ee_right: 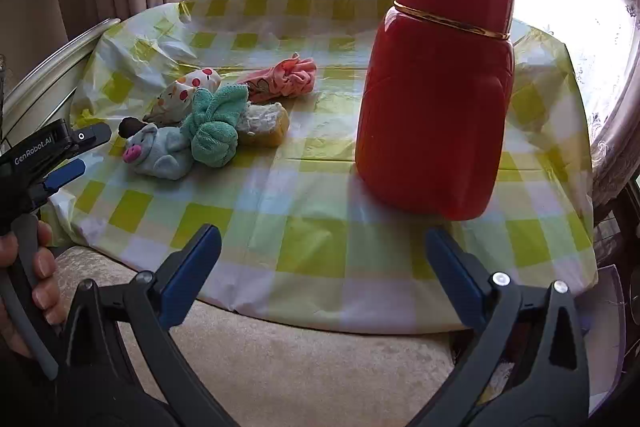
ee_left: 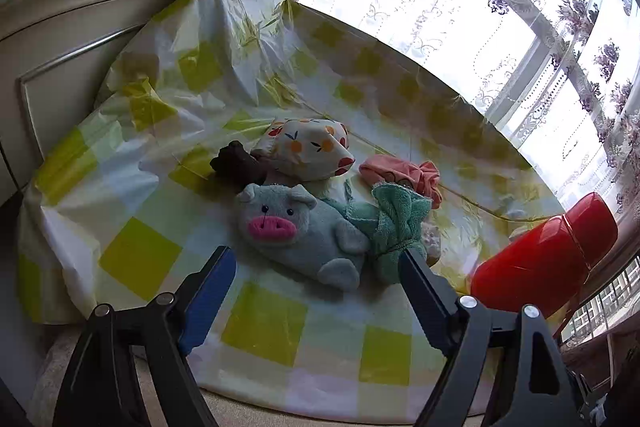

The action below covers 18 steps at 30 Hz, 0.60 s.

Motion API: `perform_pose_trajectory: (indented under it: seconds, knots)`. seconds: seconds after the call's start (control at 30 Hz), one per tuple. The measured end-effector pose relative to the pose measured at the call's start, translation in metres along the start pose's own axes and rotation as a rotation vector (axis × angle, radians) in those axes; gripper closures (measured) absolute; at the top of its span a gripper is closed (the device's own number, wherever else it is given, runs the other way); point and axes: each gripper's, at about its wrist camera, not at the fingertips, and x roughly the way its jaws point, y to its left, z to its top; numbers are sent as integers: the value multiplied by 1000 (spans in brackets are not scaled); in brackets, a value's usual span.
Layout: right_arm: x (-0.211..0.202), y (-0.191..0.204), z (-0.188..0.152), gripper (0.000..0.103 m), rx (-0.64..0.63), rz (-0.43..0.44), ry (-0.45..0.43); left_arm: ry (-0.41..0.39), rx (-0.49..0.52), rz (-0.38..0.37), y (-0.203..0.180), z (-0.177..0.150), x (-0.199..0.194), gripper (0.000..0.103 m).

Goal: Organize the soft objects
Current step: 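Move both open tools back toward the plush toys on the cushion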

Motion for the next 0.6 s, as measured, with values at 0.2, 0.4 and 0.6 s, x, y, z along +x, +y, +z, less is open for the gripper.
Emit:
perform_pose_trajectory:
  seconds: [0.2, 0.4, 0.6]
  knots:
    - [24, 21, 16, 1, -31, 15, -6, 55, -31, 20, 15, 12, 28, 19]
    - [53, 50, 37, 1, -95, 42, -39, 135, -71, 25, 27, 20, 62, 19]
    - [82, 75, 56, 1, -155, 60, -61, 157, -105, 40, 36, 24, 80, 18]
